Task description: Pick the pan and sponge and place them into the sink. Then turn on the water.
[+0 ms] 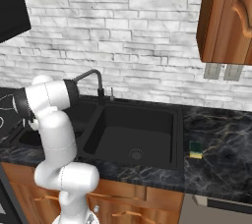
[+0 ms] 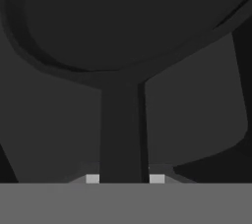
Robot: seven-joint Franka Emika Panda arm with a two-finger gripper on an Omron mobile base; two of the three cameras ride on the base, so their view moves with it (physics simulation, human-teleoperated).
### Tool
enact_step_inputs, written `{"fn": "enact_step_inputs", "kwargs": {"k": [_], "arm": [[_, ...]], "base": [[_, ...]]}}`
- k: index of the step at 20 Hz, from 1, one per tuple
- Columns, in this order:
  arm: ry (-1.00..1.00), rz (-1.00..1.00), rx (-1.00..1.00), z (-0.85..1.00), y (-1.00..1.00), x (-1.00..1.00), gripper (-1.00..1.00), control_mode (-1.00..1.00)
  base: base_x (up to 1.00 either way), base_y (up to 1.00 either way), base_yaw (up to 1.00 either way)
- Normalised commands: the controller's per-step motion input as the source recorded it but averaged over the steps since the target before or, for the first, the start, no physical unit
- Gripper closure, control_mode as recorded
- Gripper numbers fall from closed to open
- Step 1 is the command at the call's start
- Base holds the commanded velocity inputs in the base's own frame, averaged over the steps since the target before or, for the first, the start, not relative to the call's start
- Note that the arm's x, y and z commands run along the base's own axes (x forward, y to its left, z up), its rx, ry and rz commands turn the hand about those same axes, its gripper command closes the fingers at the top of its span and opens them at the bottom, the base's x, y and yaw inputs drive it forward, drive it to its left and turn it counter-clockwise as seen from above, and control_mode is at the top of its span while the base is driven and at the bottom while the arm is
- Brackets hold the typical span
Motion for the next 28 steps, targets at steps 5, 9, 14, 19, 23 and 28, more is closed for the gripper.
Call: {"fn": "enact_step_inputs", "kwargs": {"k": [5,9,14,19,23,28], "arm": [[0.02,0.0,-0.01,-0.07,0.09,0.39,1.0,-1.0],[0.01,0.0,-0.03,-0.2,0.14,0.31,-1.0,-1.0],[0.0,0.0,-0.04,-0.24,0.07,0.21,-1.0,-1.0],[-0.01,0.0,-0.04,-0.13,0.05,0.2,-1.0,-1.0],[-0.02,0.0,-0.03,0.2,0.05,0.07,-1.0,-1.0],[-0.01,0.0,-0.03,0.41,0.1,-0.06,-1.0,-1.0]], "base": [[0.0,0.0,0.0],[0.0,0.0,0.0],[0.0,0.0,0.0],[0.0,0.0,0.0],[0.0,0.0,0.0],[0.0,0.0,0.0]]}}
